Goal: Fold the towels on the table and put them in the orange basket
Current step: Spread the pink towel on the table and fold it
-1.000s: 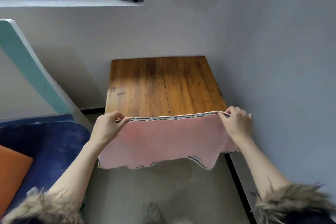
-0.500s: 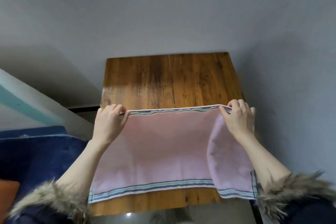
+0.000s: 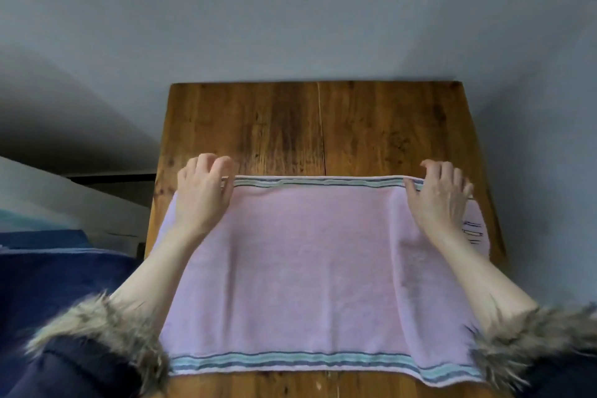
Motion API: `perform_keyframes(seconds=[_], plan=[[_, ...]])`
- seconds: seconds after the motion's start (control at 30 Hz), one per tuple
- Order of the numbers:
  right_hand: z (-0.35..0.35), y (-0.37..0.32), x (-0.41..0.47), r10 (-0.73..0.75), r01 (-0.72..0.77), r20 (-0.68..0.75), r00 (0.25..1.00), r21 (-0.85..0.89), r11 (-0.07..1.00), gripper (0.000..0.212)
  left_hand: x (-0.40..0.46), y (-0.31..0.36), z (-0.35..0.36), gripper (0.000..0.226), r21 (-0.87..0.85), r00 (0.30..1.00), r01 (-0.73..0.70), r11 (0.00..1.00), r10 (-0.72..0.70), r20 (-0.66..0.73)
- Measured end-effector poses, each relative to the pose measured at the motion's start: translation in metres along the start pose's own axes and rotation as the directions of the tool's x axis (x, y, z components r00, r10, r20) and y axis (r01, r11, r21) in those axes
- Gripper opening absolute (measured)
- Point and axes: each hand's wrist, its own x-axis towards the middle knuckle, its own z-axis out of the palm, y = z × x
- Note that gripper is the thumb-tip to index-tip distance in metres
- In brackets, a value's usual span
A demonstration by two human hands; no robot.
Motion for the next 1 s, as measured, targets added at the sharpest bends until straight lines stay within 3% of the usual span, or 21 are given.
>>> perform_keyframes(seconds=[0.13,0.37,0.47,0.6,0.87,1.0], plan=[[0.03,-0.015,-0.022,0.008,-0.01,0.052,0.999,0.033,0.999,0.043,-0.019,-0.015,0.027,0.035,-0.09,0.993,-0.046,0.995,0.055,0.105],[0.07,-0.091,-0.077,-0.186,0.175,0.14,0.972,0.092,0.98,0.055,-0.062,-0.038,0.058,0.054,0.039,0.94,-0.114,0.993,0.095,0.328],[0.084,-0.129,-0.098,-0.231,0.218,0.212,0.95,0.08,0.973,0.062,-0.065,-0.043,0.064,0.054,0.069,0.944,-0.132,0.989,0.104,0.314],[0.096,-0.149,-0.112,-0.184,0.187,0.225,0.957,0.006,0.982,0.063,-0.059,-0.057,0.065,0.052,0.07,0.955,-0.145,0.987,0.121,0.272],[0.098,-0.152,-0.113,-0.15,0.161,0.24,0.959,-0.029,0.986,0.066,-0.021,-0.1,0.046,0.055,-0.138,0.978,-0.143,0.98,0.162,0.135],[0.097,-0.152,-0.113,-0.138,0.155,0.258,0.956,-0.046,0.987,0.064,-0.002,-0.112,0.039,0.039,-0.187,0.987,-0.107,0.976,0.127,0.098]])
